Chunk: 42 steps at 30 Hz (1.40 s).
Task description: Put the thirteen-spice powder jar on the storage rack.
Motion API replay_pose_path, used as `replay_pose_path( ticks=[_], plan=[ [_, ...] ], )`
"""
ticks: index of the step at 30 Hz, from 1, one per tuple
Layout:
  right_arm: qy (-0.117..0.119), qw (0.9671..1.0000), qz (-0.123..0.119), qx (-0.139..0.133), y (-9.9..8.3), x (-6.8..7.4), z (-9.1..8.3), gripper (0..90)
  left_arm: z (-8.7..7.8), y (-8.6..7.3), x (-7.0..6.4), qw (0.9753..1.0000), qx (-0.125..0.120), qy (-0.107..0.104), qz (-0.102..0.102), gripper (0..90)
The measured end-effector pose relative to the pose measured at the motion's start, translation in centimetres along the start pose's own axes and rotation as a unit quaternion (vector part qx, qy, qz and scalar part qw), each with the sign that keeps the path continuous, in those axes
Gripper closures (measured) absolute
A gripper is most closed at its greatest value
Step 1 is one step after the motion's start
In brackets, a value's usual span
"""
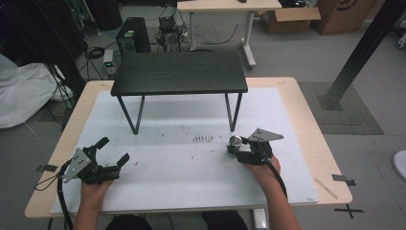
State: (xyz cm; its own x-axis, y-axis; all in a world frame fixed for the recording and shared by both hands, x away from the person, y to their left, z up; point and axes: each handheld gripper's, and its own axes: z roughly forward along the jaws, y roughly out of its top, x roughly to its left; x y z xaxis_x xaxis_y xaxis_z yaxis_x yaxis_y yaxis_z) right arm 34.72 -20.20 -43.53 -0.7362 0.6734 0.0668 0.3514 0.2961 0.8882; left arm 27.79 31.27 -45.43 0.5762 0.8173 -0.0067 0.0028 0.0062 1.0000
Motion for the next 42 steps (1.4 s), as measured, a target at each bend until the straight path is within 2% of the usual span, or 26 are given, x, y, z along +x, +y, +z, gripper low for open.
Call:
replay_pose_path(
  ticks=[7, 15, 25, 26, 31, 32, 42],
  plan=[
    [-0.008, 1.0, 0.001, 0.0, 0.2, 0.1, 0.0, 48.6, 0.0, 0.0, 0.0, 1.0, 0.0, 0.0, -0.001, 0.2],
    [0.0, 1.0, -0.004, -0.002, 0.9, 0.5, -0.2, 48.8, 0.0, 0.0, 0.0, 1.0, 0.001, 0.0, -0.001, 0.2],
    [0.019, 0.9997, -0.012, -0.013, 3.3, 0.8, -1.6, 48.8, 0.0, 0.0, 0.0, 1.0, 0.001, 0.0, 0.0, 0.2],
    [0.025, 0.9995, -0.012, -0.013, 4.1, 1.0, -1.9, 48.8, 0.0, 0.0, 0.0, 1.0, 0.001, 0.0, 0.0, 0.2],
    [0.034, 0.9992, -0.014, -0.016, 5.2, 1.3, -2.4, 48.8, 0.0, 0.0, 0.0, 1.0, 0.001, -0.001, 0.0, 0.2],
    [0.042, 0.9989, -0.015, -0.017, 5.9, 1.5, -2.6, 48.8, 0.0, 0.0, 0.0, 1.0, 0.001, 0.0, 0.0, 0.3],
    [0.069, 0.997, -0.029, -0.022, 9.1, 2.1, -3.4, 48.8, 0.0, 0.0, 0.0, 1.0, 0.001, 0.0, 0.001, 0.3]
  ],
)
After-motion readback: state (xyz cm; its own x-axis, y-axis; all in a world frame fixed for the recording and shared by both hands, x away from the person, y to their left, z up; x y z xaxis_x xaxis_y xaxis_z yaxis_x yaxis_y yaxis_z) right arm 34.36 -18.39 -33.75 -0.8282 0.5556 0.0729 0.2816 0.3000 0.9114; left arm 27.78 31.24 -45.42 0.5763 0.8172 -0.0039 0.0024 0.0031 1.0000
